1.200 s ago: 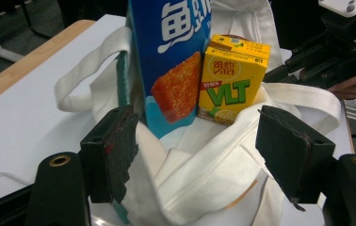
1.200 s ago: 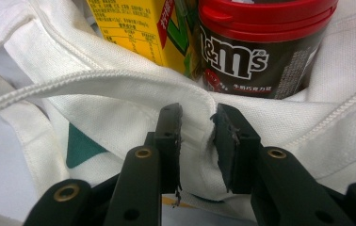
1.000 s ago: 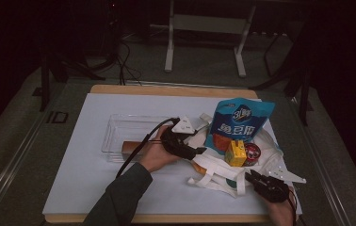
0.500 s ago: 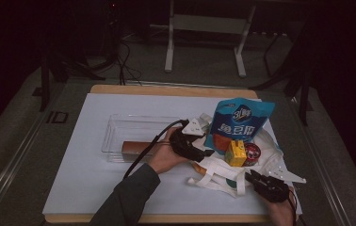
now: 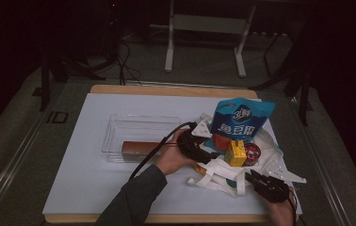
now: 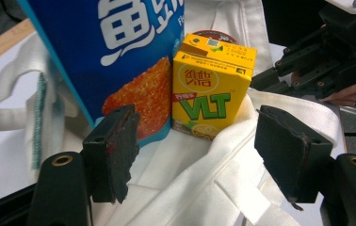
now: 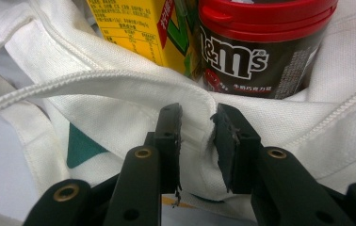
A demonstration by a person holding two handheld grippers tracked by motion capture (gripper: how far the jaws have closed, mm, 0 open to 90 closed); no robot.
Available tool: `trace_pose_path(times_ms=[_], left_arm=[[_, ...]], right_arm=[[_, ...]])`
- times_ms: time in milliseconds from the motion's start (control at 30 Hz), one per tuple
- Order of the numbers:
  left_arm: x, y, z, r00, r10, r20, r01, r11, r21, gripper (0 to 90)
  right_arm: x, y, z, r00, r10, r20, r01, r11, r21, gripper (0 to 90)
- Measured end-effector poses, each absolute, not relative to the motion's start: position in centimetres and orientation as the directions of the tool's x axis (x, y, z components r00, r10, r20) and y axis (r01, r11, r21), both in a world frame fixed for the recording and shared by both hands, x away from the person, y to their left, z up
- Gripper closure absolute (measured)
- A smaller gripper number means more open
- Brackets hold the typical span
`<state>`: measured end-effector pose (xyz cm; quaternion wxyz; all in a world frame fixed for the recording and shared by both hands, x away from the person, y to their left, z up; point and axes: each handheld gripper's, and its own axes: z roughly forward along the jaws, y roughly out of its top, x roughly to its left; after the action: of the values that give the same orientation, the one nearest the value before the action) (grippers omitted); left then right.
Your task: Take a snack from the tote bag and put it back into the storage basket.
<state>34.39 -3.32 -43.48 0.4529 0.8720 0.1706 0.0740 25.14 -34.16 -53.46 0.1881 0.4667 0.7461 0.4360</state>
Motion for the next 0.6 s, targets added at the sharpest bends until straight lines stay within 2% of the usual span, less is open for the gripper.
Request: trace_pose_path(times_ms=[200, 600], left_arm=[[34.6, -3.9, -43.7, 0.932, 0.361, -0.047, 0.244, -0.526, 0.815, 29.7], [34.8, -5.2, -44.1, 0.934, 0.357, -0.034, 0.236, -0.54, 0.808, 31.0]], right_arm=[[25.1, -34.2, -53.5, -0.493, 0.861, 0.127, 0.533, 0.184, 0.826, 71.1], [25.1, -34.2, -53.5, -0.494, 0.86, 0.126, 0.532, 0.184, 0.826, 71.0]])
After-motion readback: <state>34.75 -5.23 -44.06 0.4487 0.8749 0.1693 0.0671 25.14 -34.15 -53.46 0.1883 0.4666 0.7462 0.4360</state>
